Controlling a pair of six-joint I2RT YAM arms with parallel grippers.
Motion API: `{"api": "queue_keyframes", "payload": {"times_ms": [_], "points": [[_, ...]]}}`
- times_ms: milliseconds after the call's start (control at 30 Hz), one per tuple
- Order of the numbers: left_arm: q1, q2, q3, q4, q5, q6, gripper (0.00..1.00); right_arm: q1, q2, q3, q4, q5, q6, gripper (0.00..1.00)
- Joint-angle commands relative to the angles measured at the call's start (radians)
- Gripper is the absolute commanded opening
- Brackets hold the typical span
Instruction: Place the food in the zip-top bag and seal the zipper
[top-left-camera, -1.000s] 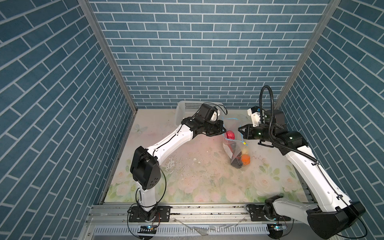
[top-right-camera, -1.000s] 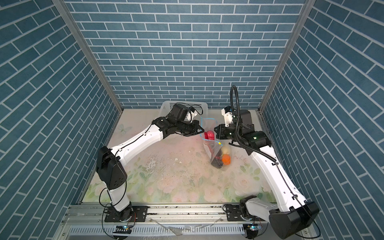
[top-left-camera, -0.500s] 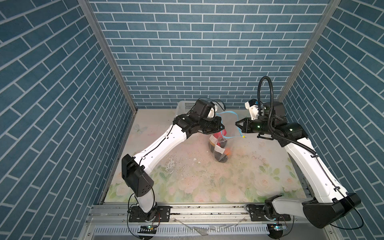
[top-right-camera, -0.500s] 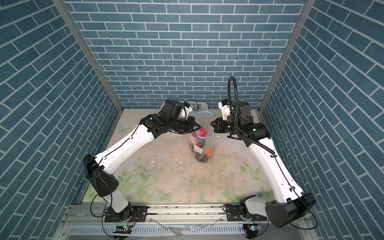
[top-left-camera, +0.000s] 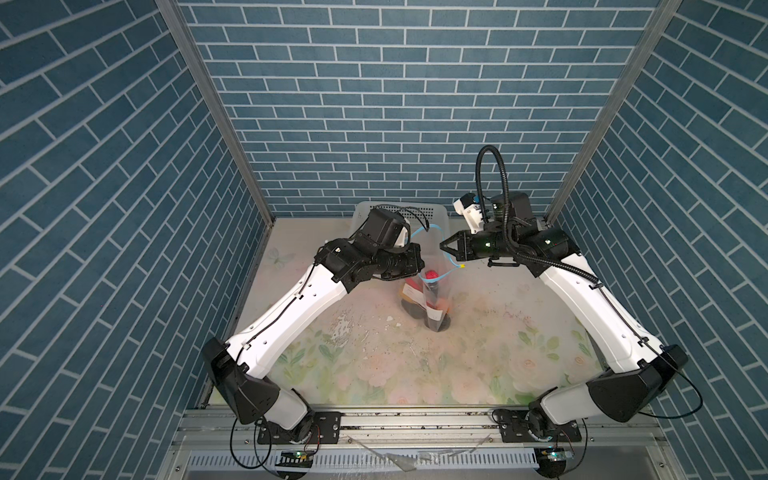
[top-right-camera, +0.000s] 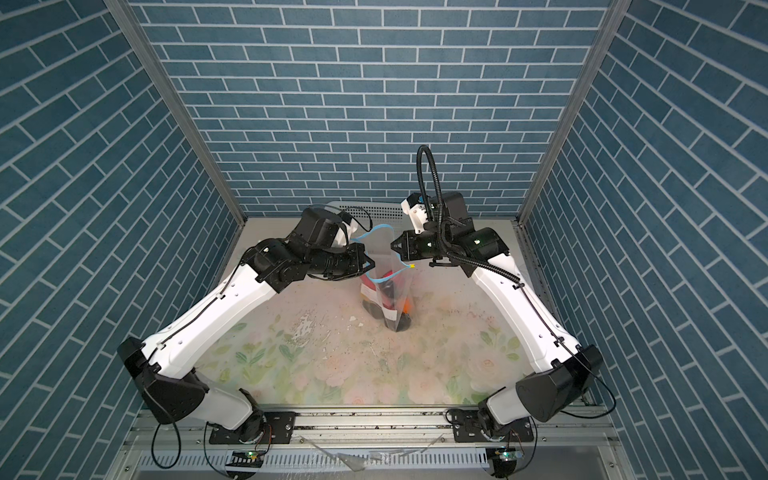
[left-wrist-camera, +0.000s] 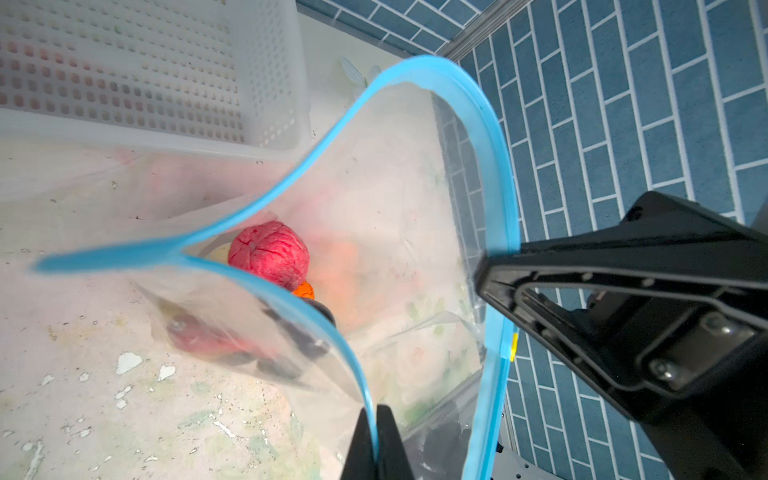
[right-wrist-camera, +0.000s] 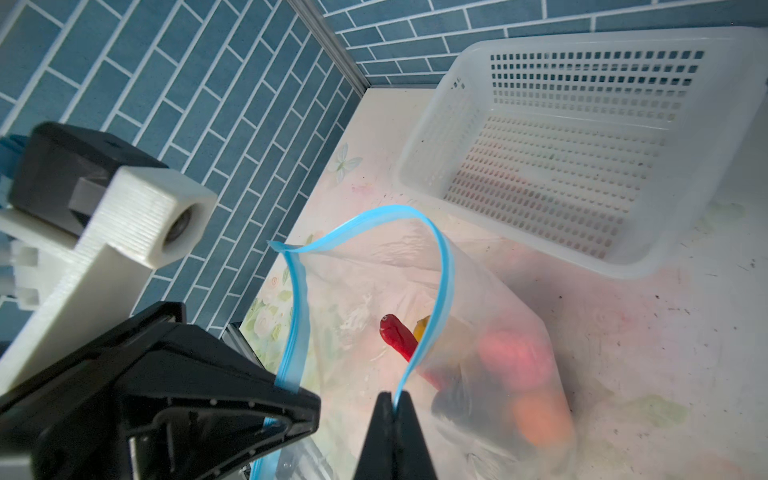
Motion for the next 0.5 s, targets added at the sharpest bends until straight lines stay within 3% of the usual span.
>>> {"api": "queue_keyframes", "payload": {"times_ms": [0,467], "points": [[-0.006,-0.051,-0.039,-0.013,-0.047,-0.006,0.0,0.013,0.026,0.062,0.055,-0.055,-0.007,0.0],[0.038,-0.097,-0.189,0.059,-0.042,-0.045,0.0,0.03,0.135,0.11,0.101,-0.116,-0.026,0.0]]}}
